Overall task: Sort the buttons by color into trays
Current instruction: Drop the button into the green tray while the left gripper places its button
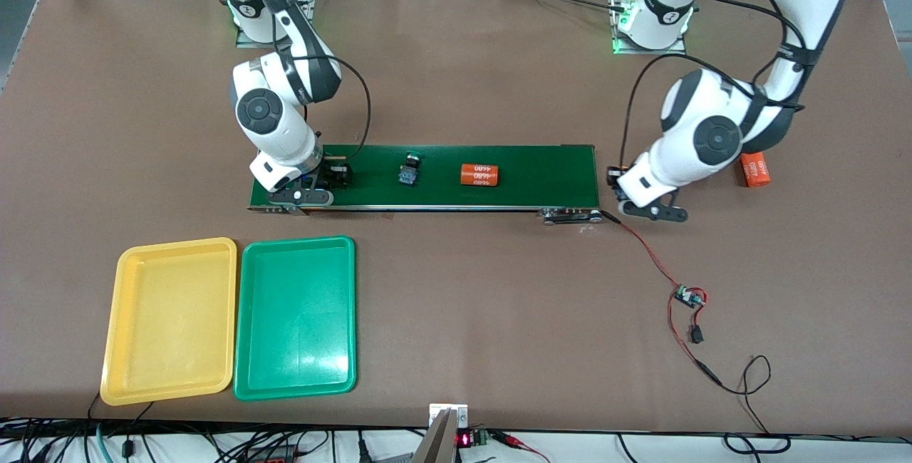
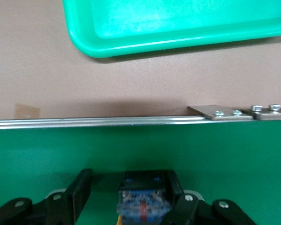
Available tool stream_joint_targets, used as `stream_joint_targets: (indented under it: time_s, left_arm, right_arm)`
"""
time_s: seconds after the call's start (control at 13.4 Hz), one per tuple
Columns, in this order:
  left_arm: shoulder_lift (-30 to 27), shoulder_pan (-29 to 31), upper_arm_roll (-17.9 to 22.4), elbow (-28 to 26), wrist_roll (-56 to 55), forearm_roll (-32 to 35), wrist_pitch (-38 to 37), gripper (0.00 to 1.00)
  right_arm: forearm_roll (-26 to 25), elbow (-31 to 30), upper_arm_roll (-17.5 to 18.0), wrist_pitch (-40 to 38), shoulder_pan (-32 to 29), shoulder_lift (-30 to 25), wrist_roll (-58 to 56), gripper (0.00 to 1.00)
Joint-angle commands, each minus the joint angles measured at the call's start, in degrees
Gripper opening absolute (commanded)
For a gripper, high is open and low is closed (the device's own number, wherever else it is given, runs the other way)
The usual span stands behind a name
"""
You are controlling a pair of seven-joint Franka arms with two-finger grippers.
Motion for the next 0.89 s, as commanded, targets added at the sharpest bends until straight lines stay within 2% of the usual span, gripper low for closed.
stream_joint_targets:
  time_s: [0.0,0.07,0.22,0.45,0.6,0.75,0.82]
  left_arm:
    - [-0.4,-1.9,-0.7,0.6,-0.8,-1.7,-1.6,0.06]
    - [-0.2,-3.0,-0.9,0.6,-0.8,-3.1,-1.3,0.06]
    - [0.3,-5.0,-0.8,0.6,0.2,-4.1,-1.1,0.06]
    - [1.7,-5.9,-0.8,0.4,1.2,-4.1,0.1,0.08]
    - [2.7,-6.9,-0.8,0.3,1.1,-4.1,1.5,0.09]
    - [4.0,-7.8,-0.8,0.0,1.0,-4.2,3.1,0.13]
    - [4.4,-8.1,-0.8,0.0,1.1,-4.1,3.5,0.22]
  right_arm:
    - [-0.6,-0.1,-0.1,0.4,-0.7,-0.3,-4.1,0.27]
    - [-0.6,0.2,-0.2,-1.0,-1.4,-1.4,-5.5,0.14]
    - [-0.6,3.2,-0.2,-5.9,-4.3,-3.7,-6.9,0.07]
    - [-0.6,16.2,-0.2,-20.6,-8.3,-3.8,-11.2,0.06]
    - [-0.6,22.4,-0.2,-22.3,-9.5,-2.1,-11.5,0.06]
    - [-0.6,27.0,-0.2,-21.9,-10.2,2.4,-11.6,0.06]
    - [-0.6,30.2,-0.2,-21.5,-10.2,5.5,-12.7,0.06]
